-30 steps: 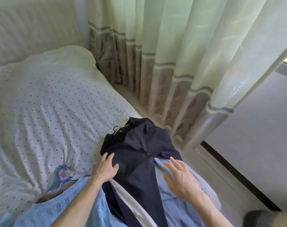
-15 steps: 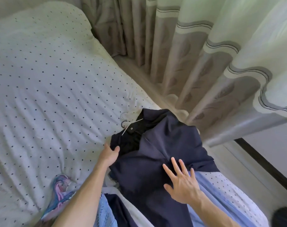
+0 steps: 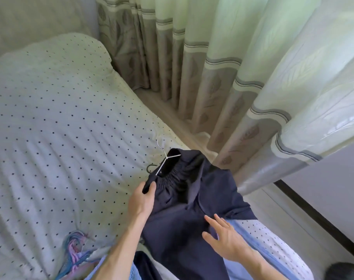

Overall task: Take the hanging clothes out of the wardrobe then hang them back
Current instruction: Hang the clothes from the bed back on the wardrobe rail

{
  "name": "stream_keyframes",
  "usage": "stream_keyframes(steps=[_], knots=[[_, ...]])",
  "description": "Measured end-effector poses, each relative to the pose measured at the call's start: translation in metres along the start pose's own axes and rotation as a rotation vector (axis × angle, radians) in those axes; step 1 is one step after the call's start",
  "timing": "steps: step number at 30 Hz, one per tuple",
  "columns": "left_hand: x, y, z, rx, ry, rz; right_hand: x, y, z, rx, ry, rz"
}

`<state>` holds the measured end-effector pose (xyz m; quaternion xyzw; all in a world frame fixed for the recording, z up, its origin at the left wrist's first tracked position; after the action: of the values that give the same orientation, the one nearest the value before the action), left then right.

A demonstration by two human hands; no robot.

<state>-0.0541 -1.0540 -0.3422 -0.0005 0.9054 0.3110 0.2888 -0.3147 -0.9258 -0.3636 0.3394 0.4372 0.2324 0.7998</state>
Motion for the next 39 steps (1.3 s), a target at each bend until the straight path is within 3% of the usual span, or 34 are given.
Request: stream_keyframes(steps=[9,15,19,24,28,35,39], knots=[[0.009,0.144,-0.112,0.274,-0.038,0.100,-0.158,0.161,-0.008,-0.081,-0.210,-0.452],[0.067,0.269,-0.183,0.589,-0.209,0.368,-0.213,0.285,-0.053,-0.121,-0.468,-0.721],[0.122,0.346,-0.212,0.723,-0.208,0.557,-0.193,0.362,-0.118,0.001,-0.492,-0.873],[0.183,0.437,-0.235,0.796,-0.234,0.819,-0.146,0.472,-0.188,0.085,-0.461,-1.196],[0.212,0.494,-0.230,0.845,-0.332,0.984,-0.100,0.541,-0.224,0.224,-0.424,-1.245],[0.224,0.578,-0.225,0.921,-0.449,1.117,-0.023,0.626,-0.238,0.301,-0.436,-1.366],[0.240,0.640,-0.223,1.021,-0.628,1.135,0.014,0.682,-0.249,0.363,-0.413,-1.444]])
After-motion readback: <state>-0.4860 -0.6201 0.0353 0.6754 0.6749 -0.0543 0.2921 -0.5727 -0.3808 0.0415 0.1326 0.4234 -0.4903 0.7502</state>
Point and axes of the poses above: each hand's wrist, its own y-axis away from the middle knuckle, its own x-axis out of the palm, z = x × y, the point moved 5 cm from there along -y, towards the middle knuckle, and after that the axes turned 7 degrees about z, right-handed, at the moved point
